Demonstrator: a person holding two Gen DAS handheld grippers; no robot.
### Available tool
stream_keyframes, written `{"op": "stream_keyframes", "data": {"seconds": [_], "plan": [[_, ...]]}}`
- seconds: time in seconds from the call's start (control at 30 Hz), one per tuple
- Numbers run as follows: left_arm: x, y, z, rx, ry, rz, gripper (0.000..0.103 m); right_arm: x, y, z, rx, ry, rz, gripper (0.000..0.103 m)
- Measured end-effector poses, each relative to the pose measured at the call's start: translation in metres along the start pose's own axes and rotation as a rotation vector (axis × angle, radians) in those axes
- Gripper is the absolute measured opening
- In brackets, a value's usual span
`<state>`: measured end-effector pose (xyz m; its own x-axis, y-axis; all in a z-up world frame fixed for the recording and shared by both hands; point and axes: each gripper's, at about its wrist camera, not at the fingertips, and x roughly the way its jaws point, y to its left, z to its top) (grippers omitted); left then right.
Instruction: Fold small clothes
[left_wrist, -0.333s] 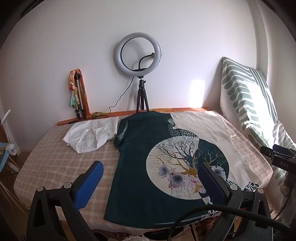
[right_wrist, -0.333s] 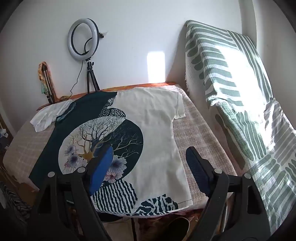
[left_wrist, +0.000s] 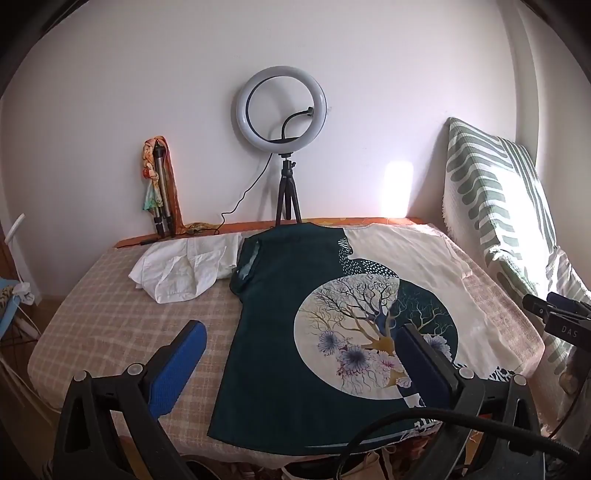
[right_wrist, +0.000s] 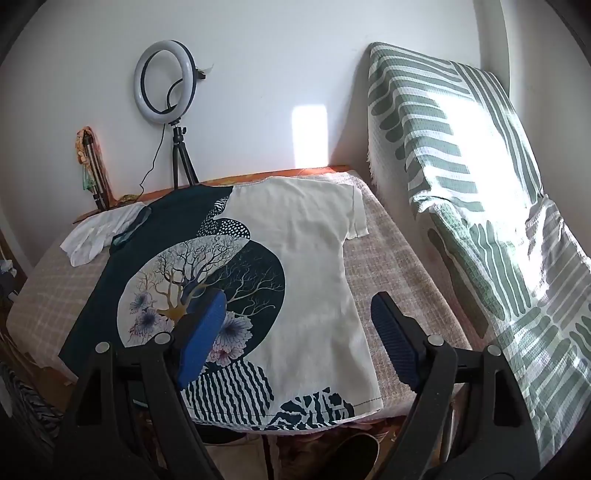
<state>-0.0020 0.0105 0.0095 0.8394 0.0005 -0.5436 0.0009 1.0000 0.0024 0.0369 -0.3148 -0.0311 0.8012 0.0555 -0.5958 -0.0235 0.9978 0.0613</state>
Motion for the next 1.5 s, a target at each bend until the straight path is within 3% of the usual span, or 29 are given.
{"op": "stream_keyframes", "data": {"seconds": [1.5], "plan": [[-0.0061,-0.0056,0.0037,-0.033,-0.016,0.010,0.103,0.0012,0.0004,0.0003,0.006,-0.003,0.000,0.083]]}}
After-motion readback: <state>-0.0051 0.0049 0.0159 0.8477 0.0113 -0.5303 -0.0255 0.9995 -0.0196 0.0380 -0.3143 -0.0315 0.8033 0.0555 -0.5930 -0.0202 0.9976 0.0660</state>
